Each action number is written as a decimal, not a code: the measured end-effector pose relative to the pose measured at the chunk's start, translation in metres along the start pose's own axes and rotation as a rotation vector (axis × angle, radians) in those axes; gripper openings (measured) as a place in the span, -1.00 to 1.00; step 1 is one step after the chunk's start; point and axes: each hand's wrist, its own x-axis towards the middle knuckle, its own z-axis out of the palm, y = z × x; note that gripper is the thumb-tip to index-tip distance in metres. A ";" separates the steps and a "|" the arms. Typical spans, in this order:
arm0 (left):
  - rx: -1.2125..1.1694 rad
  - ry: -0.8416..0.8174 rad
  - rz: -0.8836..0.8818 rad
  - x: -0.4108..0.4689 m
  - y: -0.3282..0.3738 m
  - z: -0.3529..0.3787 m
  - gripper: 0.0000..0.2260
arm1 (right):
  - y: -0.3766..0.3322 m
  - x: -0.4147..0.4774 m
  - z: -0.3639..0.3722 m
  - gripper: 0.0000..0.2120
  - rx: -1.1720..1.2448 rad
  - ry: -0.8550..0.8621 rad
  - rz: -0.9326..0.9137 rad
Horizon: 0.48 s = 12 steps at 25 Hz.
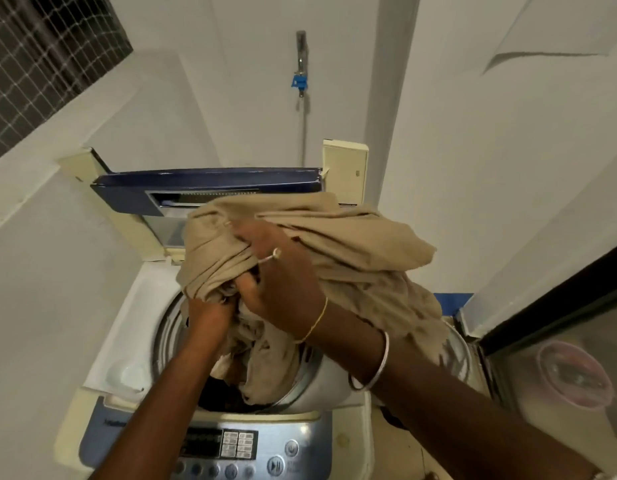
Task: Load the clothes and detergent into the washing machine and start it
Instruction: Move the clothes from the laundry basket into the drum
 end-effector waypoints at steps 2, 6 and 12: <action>-0.011 0.050 -0.033 0.008 -0.029 -0.007 -0.46 | 0.023 -0.035 0.024 -0.48 -0.193 -0.388 -0.018; -0.041 -0.032 -0.241 -0.001 -0.079 -0.008 -0.36 | 0.097 -0.116 0.041 -0.44 -0.517 -1.153 0.218; 0.670 0.110 0.446 -0.018 -0.057 0.037 -0.44 | 0.092 -0.101 -0.020 -0.64 -0.319 -0.595 0.257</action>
